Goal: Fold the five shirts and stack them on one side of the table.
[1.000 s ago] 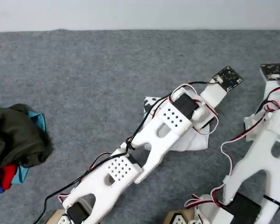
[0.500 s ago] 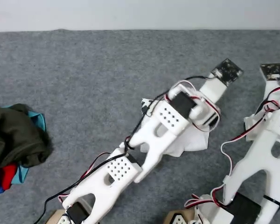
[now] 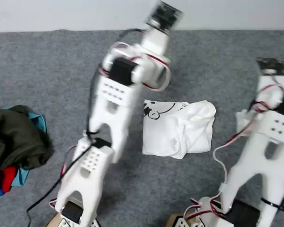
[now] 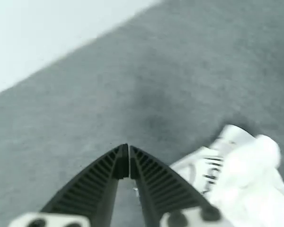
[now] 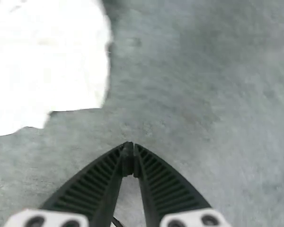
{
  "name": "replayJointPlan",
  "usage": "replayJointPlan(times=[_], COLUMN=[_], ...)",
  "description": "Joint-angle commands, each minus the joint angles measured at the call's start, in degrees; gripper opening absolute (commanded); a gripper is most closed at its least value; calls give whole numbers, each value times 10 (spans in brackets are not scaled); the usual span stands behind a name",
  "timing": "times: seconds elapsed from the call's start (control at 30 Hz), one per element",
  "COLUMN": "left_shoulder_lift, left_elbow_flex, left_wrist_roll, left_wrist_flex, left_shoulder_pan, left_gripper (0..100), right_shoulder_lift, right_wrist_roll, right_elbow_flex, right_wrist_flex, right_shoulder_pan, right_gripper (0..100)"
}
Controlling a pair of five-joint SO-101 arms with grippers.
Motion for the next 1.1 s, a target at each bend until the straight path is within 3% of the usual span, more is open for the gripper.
replayJointPlan(times=[0.0,0.23,0.5,0.83,1.07], left_shoulder_lift=[-105,-321,-503,-571,-579], left_elbow_flex=[70,385,650,771,781], left_wrist_roll=[-9,-31,-65,-65,-64], left_wrist_flex=[18,17,-9,-11,-7], left_shoulder_pan=[-52,-135,-201,-212,-213], left_gripper=[4,5,5,5,5], right_shoulder_lift=[-9,65,154,214,320], right_wrist_roll=[-9,-95,-124,-127,-102], right_elbow_flex=[-20,-23,-23,-20,-21], right_wrist_flex=[20,-18,-77,-124,-109], right_shoulder_pan=[-85,-196,-269,-302,-262], right_gripper=[9,9,9,9,10])
